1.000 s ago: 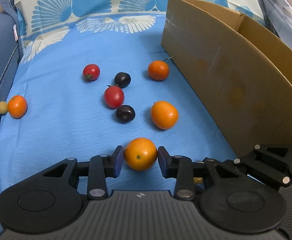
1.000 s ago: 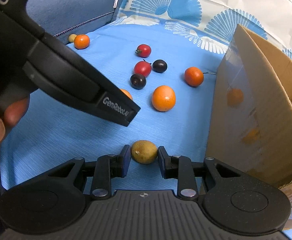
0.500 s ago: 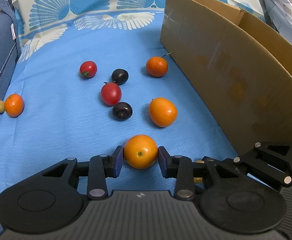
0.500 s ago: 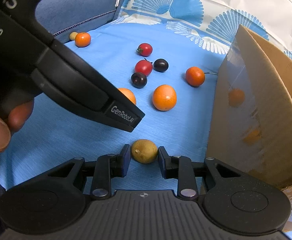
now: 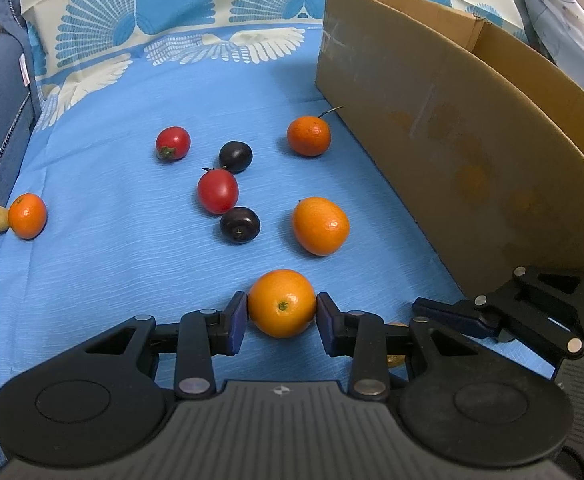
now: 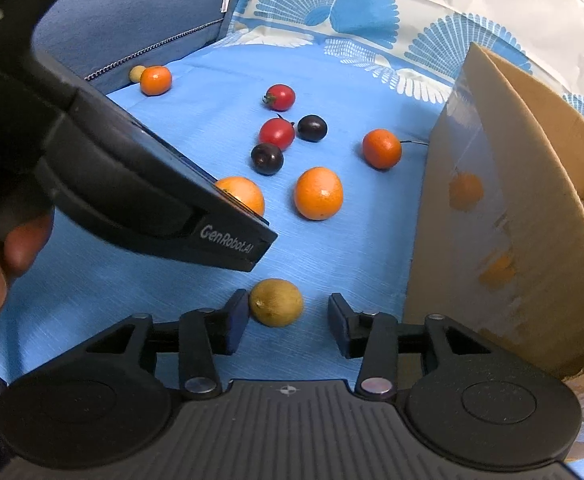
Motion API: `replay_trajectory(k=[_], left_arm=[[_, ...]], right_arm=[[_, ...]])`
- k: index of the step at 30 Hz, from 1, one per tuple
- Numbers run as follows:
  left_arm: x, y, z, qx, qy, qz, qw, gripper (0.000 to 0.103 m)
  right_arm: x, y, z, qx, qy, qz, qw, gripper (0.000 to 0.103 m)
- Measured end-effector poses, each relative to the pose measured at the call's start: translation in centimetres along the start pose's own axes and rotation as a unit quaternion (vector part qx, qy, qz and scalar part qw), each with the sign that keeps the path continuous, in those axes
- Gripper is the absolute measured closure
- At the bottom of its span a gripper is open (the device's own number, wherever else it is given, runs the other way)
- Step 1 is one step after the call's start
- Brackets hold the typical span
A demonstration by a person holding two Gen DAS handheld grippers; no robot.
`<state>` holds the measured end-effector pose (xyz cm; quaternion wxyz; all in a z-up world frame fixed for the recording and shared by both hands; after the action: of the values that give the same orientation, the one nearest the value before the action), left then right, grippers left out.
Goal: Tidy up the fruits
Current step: 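Close the left tool on the orange while the right tool grasps the green lime, then lift the orange with the left tool while the right tool carries the lime over the box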
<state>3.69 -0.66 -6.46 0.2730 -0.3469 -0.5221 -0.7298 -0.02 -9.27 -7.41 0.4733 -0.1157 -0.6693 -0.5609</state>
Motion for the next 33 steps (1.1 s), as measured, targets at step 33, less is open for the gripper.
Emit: replay_trajectory(k=[33], left_arm=[[10.8, 1.4, 5.1, 0.157, 0.006, -0.177, 0.9717, 0.062]], right_arm=[[11.4, 3.2, -0.1, 0.022, -0.031, -0.185, 0.982, 0.073]])
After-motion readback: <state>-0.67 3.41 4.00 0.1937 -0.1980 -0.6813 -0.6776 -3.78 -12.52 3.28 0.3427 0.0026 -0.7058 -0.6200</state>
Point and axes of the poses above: each gripper's, at about its wrist camera, not at the fingertips, and x roughly against the way its jaws point, z to its left, y to its top, the point moved 4 cm from there along -x, roughly the way its jaws point, and after that the axes turned 14 degrees about y, right-handed, at the moved point
